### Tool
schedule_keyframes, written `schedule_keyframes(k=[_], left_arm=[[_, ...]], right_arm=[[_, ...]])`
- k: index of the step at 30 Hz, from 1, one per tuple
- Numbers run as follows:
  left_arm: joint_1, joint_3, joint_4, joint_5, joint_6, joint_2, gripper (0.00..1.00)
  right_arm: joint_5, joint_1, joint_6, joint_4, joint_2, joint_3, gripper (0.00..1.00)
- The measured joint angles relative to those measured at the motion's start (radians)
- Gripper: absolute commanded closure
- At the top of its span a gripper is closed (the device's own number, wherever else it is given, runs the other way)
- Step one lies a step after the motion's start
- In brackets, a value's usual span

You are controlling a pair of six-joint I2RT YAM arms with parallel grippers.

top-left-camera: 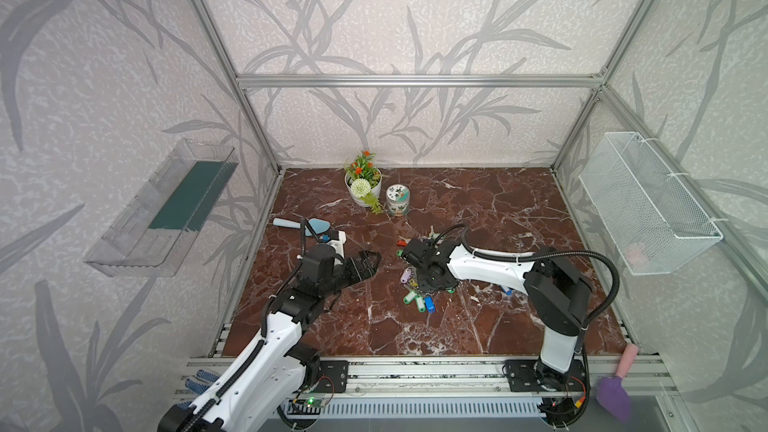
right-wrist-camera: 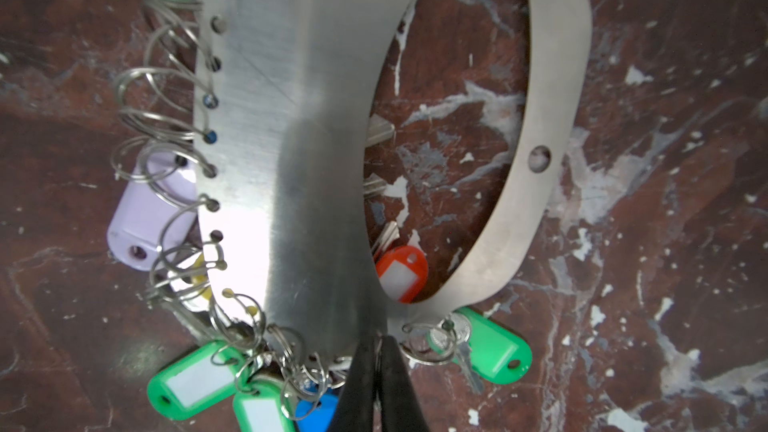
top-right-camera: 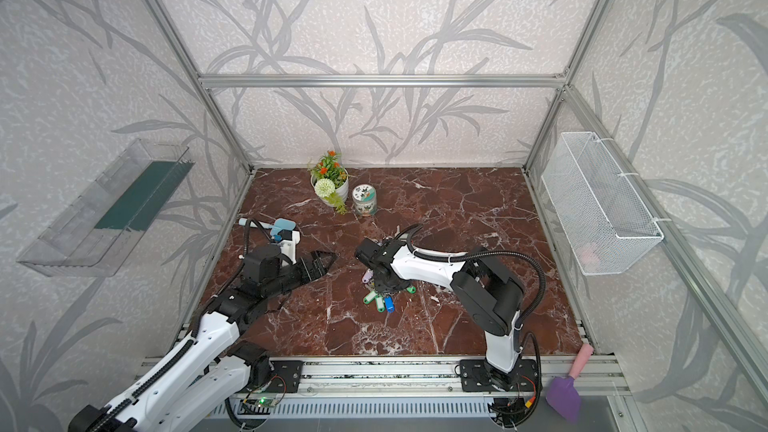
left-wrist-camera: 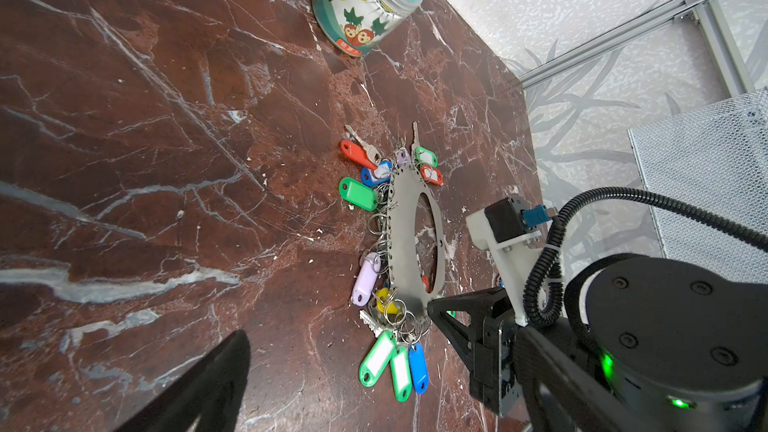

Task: Put the keys on the keyring
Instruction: 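Lower the right gripper and close it on the steel plate's edge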

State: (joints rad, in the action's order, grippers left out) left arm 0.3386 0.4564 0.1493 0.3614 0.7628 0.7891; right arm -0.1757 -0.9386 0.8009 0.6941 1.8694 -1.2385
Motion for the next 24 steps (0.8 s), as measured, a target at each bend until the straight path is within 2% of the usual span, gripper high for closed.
schedule_keyframes(k=[11, 14, 16, 24], left_arm=[[0.000, 0.000, -0.002, 0.000, 0.000, 0.005, 0.01], [0.000, 0.000, -0.004, 0.000, 0.000, 0.006, 0.01], [0.000, 0.000, -0.004, 0.000, 0.000, 0.005, 0.01], [0.000, 0.000, 0.003, -0.003, 0.002, -0.016, 0.01]], right_arm=[[-0.029, 0.000, -0.024, 0.014, -0.002, 0.002, 0.91], [-0.035, 0.000, -0.029, 0.016, -0.006, 0.008, 0.93], [-0.037, 0.000, -0.035, 0.017, -0.008, 0.009, 0.98], [0.006, 0.005, -0.032, 0.017, -0.030, 0.011, 1.00]])
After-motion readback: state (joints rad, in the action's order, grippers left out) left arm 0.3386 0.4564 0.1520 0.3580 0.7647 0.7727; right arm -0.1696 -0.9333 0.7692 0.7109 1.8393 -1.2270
